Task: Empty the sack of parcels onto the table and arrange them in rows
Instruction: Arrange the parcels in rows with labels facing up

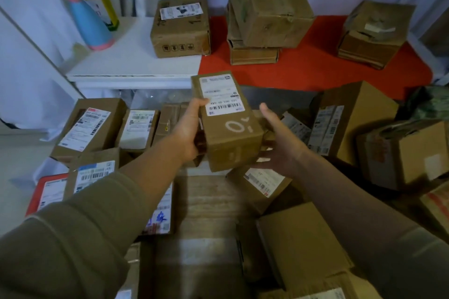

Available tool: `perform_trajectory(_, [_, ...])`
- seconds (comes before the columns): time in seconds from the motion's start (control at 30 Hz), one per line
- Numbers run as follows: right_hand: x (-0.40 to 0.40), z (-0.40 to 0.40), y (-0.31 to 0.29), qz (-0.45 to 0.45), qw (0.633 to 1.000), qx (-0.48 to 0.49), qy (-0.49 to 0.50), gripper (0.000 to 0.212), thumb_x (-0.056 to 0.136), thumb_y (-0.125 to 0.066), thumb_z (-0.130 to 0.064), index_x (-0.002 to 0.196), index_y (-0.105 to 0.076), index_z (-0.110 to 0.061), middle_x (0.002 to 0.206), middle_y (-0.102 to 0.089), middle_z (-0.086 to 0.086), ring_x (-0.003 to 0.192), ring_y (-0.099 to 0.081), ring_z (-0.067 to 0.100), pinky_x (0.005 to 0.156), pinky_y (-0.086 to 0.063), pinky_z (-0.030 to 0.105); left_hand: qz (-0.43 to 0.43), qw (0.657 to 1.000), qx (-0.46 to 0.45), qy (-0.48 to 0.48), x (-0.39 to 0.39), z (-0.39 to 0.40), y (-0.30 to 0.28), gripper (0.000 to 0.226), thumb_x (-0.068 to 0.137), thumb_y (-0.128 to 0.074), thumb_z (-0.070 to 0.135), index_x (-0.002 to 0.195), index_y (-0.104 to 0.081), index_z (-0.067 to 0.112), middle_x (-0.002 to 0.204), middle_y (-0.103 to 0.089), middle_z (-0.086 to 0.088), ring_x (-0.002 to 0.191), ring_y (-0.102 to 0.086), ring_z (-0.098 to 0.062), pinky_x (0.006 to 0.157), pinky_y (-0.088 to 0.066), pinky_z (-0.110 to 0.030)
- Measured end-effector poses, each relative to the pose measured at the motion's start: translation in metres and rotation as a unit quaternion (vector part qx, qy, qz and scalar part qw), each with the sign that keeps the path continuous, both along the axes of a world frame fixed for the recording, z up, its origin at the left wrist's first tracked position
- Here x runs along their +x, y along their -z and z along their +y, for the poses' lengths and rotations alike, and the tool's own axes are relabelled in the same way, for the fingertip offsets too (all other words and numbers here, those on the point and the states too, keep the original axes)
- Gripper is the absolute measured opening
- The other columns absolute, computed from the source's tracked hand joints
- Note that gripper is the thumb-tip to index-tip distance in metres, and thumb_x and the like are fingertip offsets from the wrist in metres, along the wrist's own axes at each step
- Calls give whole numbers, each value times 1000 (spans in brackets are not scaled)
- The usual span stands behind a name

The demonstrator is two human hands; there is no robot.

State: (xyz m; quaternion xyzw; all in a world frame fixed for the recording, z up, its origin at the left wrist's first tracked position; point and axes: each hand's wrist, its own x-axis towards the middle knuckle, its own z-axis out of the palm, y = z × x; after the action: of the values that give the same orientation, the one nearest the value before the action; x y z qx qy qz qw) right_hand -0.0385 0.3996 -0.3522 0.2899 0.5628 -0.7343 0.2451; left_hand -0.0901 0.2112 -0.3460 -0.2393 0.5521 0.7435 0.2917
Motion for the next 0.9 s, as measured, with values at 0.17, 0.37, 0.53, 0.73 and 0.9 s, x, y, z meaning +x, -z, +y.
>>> perform_trajectory(0.17, [-12,-16,-3,-2,999,38,22,46,80,-63,-66,99,-75,-26,89,-77,3,95,-70,26,88,-55,54,-17,999,-31,36,-8,-2,-6,40,91,-60,50,116,-65,18,101,-76,-11,90,-74,-28,82,-58,-43])
perform_trajectory(0.37, [-32,-27,-10,0,995,93,-24,50,84,-54,-73,88,-69,-25,79,-76,1,83,-67,21,82,-54,41,55,985,-154,48,-13,3,-3,29,96,-59,32,121,-63,20,96,-74,-5,86,-72,-21,77,-59,-36])
perform_trajectory(0.53, [-42,-35,-6,-20,997,68,-42,38,82,-71,-54,102,-67,-21,80,-77,4,71,-74,22,62,-57,34,119,961,-227,108,-23,-2,-4,33,102,-50,32,130,-59,17,112,-70,-3,81,-66,-12,58,-51,-20])
perform_trajectory(0.73, [-52,-53,8,-71,992,94,-48,47,78,-73,-52,108,-64,-16,101,-70,12,94,-66,30,81,-54,43,152,930,-311,125,-30,-15,16,31,102,-51,26,127,-60,12,124,-66,-6,105,-64,-19,90,-53,-30])
perform_trajectory(0.9, [-56,-58,15,-63,992,96,-44,27,89,-64,-47,96,-59,-21,103,-67,10,97,-63,28,88,-52,47,150,920,-340,124,-29,-19,27,31,101,-52,27,128,-60,12,124,-66,-6,107,-63,-19,79,-51,-24])
